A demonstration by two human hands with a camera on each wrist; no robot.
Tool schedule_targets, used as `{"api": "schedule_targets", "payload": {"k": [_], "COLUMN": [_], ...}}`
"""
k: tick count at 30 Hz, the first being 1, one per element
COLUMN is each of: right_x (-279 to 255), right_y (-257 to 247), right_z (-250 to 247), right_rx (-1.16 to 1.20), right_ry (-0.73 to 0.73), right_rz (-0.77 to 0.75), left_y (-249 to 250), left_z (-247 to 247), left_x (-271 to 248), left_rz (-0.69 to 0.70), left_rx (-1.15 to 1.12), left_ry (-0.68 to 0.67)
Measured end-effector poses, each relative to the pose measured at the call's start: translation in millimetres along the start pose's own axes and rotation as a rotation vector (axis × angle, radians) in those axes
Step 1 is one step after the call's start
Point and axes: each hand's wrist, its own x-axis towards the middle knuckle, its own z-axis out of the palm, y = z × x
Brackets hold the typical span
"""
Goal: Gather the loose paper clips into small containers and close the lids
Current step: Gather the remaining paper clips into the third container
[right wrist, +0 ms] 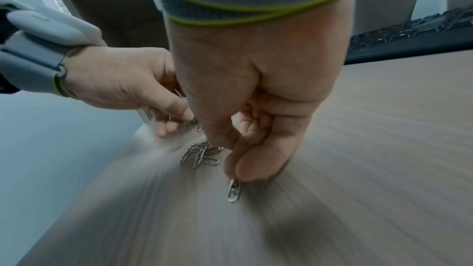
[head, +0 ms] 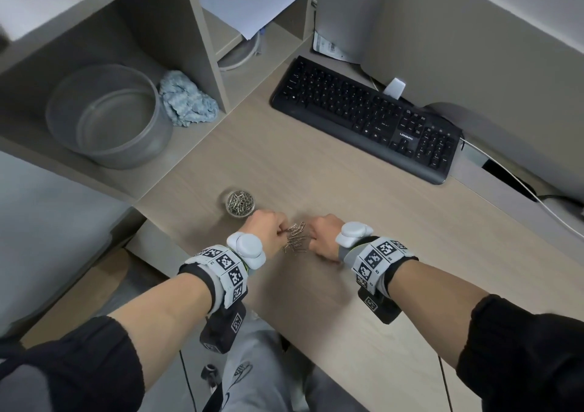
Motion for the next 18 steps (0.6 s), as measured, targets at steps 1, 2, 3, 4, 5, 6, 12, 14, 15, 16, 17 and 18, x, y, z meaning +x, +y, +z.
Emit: {"api": "schedule_targets", "payload": {"k": [1, 2, 3, 4, 5, 6, 12, 14, 15, 16, 17, 18], "right_x": [0, 0, 1, 2, 3, 3, 19, 26, 30, 32, 36, 39], "right_y": [0, -2, -3, -6, -12, -19, -71, -85, -90, -94, -98, -101], "right_z": [-3, -7, -11, -15, -21, -26, -49, -51, -51, -51, -51, -52], "right_rx": [0.010, 0.028, 0.060, 0.111, 0.175, 0.247, 0.560, 0.590, 0.590, 0.584, 0.573, 0.559], "right_ry": [0.008, 0.026, 0.052, 0.087, 0.121, 0.148, 0.133, 0.112, 0.105, 0.101, 0.100, 0.100], "right_rz": [0.005, 0.008, 0.007, 0.000, -0.016, -0.030, -0.100, -0.109, -0.108, -0.105, -0.104, -0.106], "left_y": [0, 1, 0, 0, -2, -4, -36, -46, -49, -52, -55, -56], "left_z": [-6, -14, -21, -28, -37, -44, -71, -74, -74, -73, -72, -71], "left_x": [-2, -3, -4, -6, -8, -9, -10, -7, -6, -5, -4, -3], "left_rz": [0.005, 0.006, -0.001, -0.019, -0.045, -0.075, -0.198, -0.196, -0.192, -0.187, -0.182, -0.177], "left_rx": [-0.022, -0.038, -0.053, -0.068, -0.088, -0.122, -0.234, -0.195, -0.194, -0.191, -0.184, -0.178], "left_ry": [0.022, 0.041, 0.052, 0.063, 0.086, 0.114, 0.226, 0.214, 0.209, 0.203, 0.196, 0.188]}}
